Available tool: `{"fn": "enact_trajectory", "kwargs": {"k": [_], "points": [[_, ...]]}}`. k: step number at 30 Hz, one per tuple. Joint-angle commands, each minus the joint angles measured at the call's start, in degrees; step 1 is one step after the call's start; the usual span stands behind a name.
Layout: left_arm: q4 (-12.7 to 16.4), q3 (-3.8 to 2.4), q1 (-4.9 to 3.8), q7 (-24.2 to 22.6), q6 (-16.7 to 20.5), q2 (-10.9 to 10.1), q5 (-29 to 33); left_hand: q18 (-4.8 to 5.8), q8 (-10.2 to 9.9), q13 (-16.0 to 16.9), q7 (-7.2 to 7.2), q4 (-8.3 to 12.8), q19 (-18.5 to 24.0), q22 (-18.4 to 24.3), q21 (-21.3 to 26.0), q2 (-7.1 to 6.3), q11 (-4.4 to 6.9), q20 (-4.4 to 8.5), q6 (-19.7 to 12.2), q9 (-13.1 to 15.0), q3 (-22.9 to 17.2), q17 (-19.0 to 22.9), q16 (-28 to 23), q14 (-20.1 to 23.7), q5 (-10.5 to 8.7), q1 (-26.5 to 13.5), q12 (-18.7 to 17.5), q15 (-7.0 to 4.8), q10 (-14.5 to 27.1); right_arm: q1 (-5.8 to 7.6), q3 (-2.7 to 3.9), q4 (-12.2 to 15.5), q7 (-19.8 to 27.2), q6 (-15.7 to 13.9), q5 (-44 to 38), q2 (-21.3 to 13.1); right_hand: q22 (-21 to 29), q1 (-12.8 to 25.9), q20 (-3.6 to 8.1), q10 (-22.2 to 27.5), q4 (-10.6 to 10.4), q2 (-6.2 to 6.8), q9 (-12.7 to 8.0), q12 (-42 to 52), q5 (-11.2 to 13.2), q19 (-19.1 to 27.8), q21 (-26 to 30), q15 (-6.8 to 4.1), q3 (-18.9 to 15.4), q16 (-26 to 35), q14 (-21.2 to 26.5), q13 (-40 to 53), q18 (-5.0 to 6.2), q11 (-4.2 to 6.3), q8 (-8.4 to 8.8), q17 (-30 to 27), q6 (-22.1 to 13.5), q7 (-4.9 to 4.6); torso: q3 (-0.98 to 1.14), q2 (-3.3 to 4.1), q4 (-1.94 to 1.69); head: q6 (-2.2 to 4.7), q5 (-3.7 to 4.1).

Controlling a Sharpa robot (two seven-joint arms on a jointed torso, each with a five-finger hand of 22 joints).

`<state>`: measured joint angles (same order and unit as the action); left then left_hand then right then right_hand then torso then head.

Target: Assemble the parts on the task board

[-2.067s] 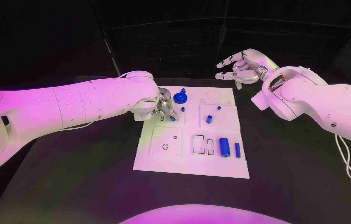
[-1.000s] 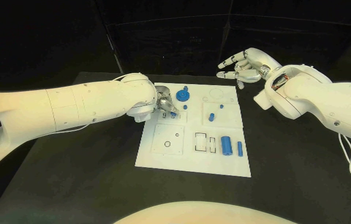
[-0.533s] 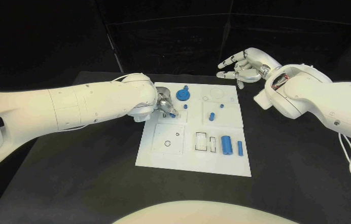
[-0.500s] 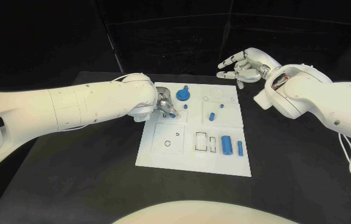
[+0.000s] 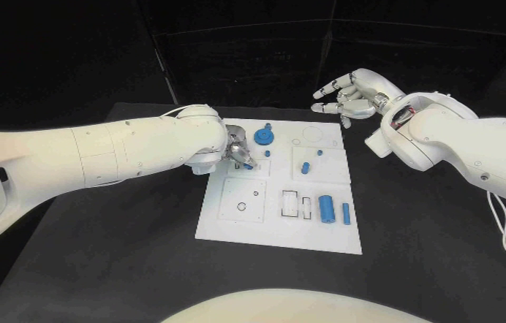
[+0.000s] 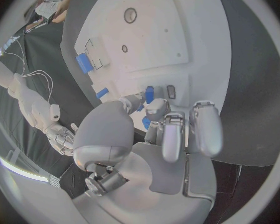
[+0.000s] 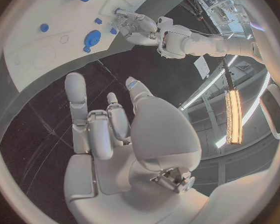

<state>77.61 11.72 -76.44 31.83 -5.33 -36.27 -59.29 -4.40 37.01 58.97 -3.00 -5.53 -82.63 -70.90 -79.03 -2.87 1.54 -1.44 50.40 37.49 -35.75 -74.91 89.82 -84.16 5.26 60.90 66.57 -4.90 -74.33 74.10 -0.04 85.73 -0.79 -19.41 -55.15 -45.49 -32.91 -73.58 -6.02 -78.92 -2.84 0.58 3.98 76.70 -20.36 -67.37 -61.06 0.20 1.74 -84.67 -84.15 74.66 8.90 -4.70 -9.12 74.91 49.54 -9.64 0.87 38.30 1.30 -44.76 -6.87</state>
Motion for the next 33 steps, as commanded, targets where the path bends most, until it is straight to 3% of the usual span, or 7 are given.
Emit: {"fn": "enact_trajectory", "kwargs": {"k": [1, 16, 24, 33], "points": [[-0.2, 0.09, 0.05, 0.7, -1.8, 0.0, -1.0, 0.52, 0.4, 0.0, 0.2, 9.2, 0.1, 0.0, -0.2, 0.55, -0.04, 0.13, -0.3, 0.1, -9.5, -15.1, 0.2, -5.8, 0.16, -0.1, 0.3, -0.09, -0.3, 0.11, 0.04, -0.1, 0.4, 0.4, -0.1, 0.1, 0.1, 0.3, 0.21, -0.1, -0.4, -0.19, -0.1, 0.1, -0.3, 0.2, 0.3, -0.34, -0.1, 0.3, -3.3, 0.0, 0.59, 0.3, -0.32, 3.5, -0.1, 0.11, -0.01, -0.01, -0.05, -0.09, -0.18], [-2.2, 0.09, 0.19, 1.0, -4.5, 1.5, -1.0, 0.53, 0.8, 0.3, 0.23, 9.2, 0.1, -0.1, -0.2, 0.42, -0.07, 0.07, -0.1, 0.4, -9.4, -15.1, 0.2, -5.8, -0.02, -0.9, 0.7, -0.04, -0.6, 0.1, 0.03, -0.1, 0.3, 0.5, -0.2, 0.1, 0.1, 0.3, 0.21, -0.1, -0.4, -0.19, -0.1, 0.1, -0.3, 0.2, 0.3, -0.34, -0.1, 0.3, -3.3, 0.0, 0.59, 0.3, -0.32, 3.5, -0.1, 0.11, 0.05, -0.02, 0.01, -0.28, -0.17], [-3.4, 0.09, 0.19, 1.3, -5.5, 2.4, -0.5, 0.56, 1.1, 0.6, 0.42, 7.8, 0.0, -0.3, -0.3, 1.73, 0.03, 0.06, 0.4, 0.6, -8.5, -15.1, 0.2, -5.8, -0.29, -2.9, 1.1, -0.08, -1.0, 0.11, 0.03, 0.0, 0.0, 0.5, -0.3, -0.1, 0.1, 0.3, 0.21, -0.1, -0.5, -0.27, -0.1, 0.1, -0.4, 0.2, 0.3, -0.35, -0.1, 0.3, -3.3, 0.0, 0.59, 0.3, -0.36, 3.4, -0.1, 0.11, 0.07, -0.01, 0.01, -0.31, -0.17], [-4.4, 0.09, 0.18, 1.4, -5.6, 3.1, -0.2, 0.58, 1.3, 0.9, 0.67, 6.4, 0.0, -0.5, -0.4, 3.24, 0.21, 0.19, 1.0, 0.6, -7.5, -15.1, 0.2, -5.8, -2.53, -4.9, 1.5, -0.23, -1.2, 0.11, 0.03, -0.1, -0.2, 0.8, -0.4, -0.2, 0.1, 0.2, 0.22, -0.1, -0.5, -0.29, -0.1, 0.1, -0.5, 0.2, 0.3, -0.36, -0.1, 0.3, -3.3, 0.0, 0.6, 0.32, -0.42, 3.4, -0.1, 0.12, 0.04, 0.04, -0.03, -0.36, -0.11]]}}
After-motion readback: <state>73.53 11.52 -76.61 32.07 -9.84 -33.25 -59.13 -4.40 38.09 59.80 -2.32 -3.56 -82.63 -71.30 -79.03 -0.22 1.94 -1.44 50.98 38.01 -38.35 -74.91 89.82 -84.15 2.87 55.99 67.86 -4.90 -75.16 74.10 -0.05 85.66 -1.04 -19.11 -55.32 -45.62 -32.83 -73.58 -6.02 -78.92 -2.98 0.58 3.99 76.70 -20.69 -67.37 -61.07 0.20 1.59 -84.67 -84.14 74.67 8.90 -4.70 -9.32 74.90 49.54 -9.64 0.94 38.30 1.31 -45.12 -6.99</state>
